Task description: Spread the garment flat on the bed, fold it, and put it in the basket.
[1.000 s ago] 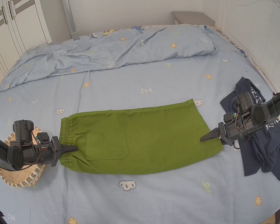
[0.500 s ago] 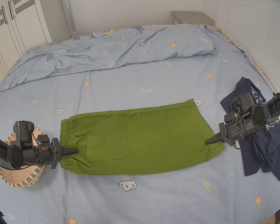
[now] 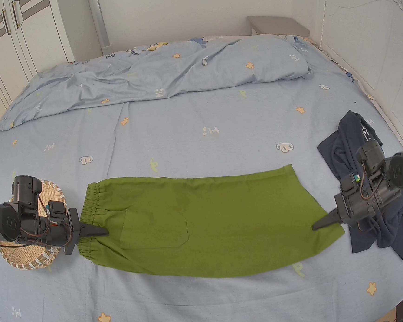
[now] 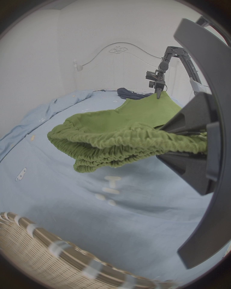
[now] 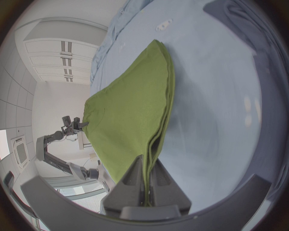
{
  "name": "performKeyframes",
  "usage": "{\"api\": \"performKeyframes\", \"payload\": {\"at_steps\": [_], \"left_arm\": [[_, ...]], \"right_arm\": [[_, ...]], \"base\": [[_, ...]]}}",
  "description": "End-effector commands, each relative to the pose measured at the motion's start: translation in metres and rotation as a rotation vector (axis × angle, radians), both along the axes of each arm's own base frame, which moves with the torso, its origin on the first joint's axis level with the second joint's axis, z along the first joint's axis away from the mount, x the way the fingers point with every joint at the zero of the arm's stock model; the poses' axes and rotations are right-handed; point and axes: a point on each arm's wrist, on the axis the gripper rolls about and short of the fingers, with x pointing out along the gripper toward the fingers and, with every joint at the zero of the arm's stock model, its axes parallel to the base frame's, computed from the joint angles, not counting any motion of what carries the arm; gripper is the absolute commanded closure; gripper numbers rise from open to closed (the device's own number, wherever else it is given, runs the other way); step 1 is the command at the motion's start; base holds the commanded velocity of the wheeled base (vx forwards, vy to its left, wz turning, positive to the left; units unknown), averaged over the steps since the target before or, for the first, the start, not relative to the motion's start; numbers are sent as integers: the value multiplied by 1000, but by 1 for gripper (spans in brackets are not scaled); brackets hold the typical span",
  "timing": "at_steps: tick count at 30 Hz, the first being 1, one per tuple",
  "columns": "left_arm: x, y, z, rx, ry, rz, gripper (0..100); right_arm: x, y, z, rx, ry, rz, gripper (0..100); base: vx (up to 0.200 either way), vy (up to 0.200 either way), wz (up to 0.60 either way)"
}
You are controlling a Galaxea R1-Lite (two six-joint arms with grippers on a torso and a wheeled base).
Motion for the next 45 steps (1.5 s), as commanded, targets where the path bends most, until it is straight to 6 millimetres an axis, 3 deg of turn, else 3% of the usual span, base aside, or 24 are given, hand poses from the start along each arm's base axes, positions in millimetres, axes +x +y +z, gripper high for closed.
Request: {"api": "performKeyframes", "payload": {"at_steps": [1, 4, 11, 18, 25, 26, 33, 36, 41, 42, 43, 45], "left_arm": [[-39, 3, -6, 31, 26, -22, 100], [-67, 3, -18, 44, 60, -33, 100], [-106, 11, -39, 76, 92, -32, 100], [-112, 17, -53, 99, 102, -63, 100], [-113, 17, -54, 98, 107, -64, 100], [-113, 17, -54, 98, 107, -64, 100], [-114, 17, -53, 99, 108, -64, 100], [-120, 14, -42, 123, 80, -55, 100], [-129, 14, -9, 224, -16, -5, 100], [-134, 13, 2, 252, -35, 10, 100], [-134, 13, 2, 252, -35, 10, 100], [-142, 13, 18, 281, -57, 38, 100]], "right_arm": [[-48, 0, -9, -21, 14, 51, 100], [-67, 1, -29, -22, 29, 64, 100], [-101, 7, -40, -21, 36, 104, 100], [-107, 6, -47, -17, 21, 103, 100], [-104, 3, -50, -17, 18, 86, 100], [-104, 3, -51, -17, 21, 86, 0], [-102, 3, -55, -17, 26, 84, 0], [-97, -2, -49, -16, -8, 52, 0], [-84, -4, -11, -58, -166, -27, 0], [-78, -2, 5, -94, -211, -79, 0], [-78, -2, 5, -94, -211, -79, 0], [-69, 3, 36, -80, -271, -121, 0]], "base": [[0, 0, 0], [0, 0, 0], [0, 0, 0], [0, 0, 0], [0, 0, 0], [0, 0, 0], [0, 0, 0], [0, 0, 0], [0, 0, 0], [0, 0, 0], [0, 0, 0], [0, 0, 0]]}}
